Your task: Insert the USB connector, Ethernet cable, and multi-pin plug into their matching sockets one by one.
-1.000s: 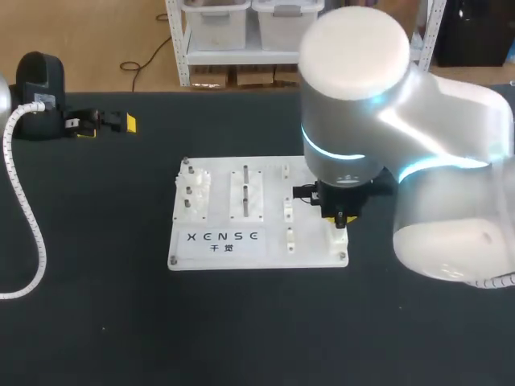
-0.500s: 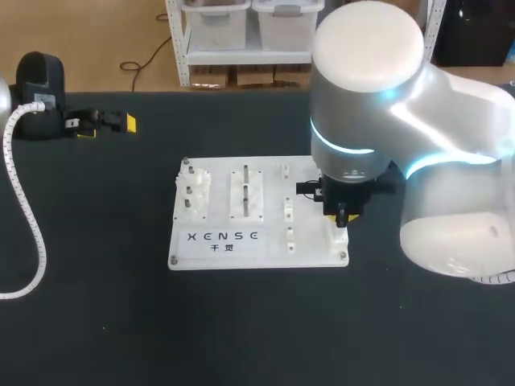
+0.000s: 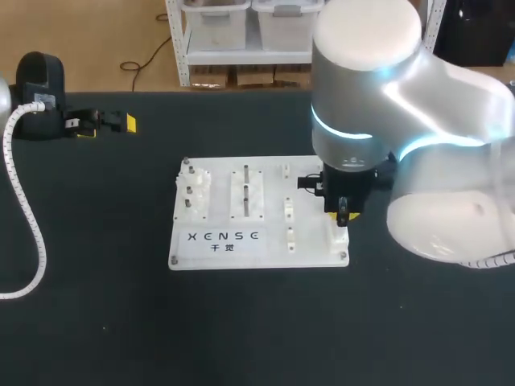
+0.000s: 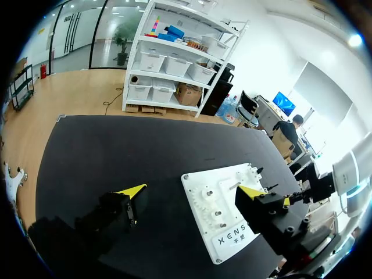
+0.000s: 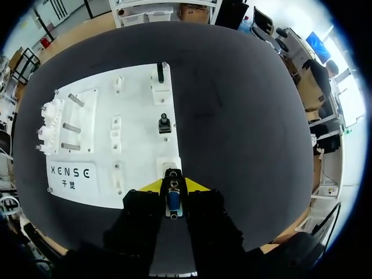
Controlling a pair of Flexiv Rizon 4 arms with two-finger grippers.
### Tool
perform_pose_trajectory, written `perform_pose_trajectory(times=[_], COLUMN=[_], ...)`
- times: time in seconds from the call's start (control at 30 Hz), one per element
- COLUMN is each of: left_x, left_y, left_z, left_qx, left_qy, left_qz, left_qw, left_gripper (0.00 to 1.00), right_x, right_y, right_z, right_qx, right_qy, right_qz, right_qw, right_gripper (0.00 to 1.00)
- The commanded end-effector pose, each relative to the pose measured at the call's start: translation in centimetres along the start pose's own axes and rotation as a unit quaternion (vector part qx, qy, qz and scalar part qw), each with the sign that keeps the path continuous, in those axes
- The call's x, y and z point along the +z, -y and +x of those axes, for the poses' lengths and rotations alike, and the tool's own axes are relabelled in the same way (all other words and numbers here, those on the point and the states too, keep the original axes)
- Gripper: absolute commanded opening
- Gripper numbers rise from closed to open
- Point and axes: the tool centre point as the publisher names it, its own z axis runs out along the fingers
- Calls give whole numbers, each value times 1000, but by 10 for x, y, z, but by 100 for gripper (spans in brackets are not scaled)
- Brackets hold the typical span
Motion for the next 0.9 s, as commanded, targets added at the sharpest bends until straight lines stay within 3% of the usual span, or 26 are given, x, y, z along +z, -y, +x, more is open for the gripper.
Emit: perform_pose_trajectory(times=[0.03, 0.9], left_x=[0, 0], left_y=[0, 0], left_z=[0, 0], left_qx=[0, 0], left_qy=[0, 0], left_qz=[0, 0], left_qw=[1000, 1000], left_gripper=[100, 100], right_x=[17, 3], right_y=[-3, -5], right_z=[-2, -7], right_qx=[1, -4], right_qy=[-6, 6], right_qz=[5, -2], right_qw=[1000, 1000], right_gripper=[0, 0])
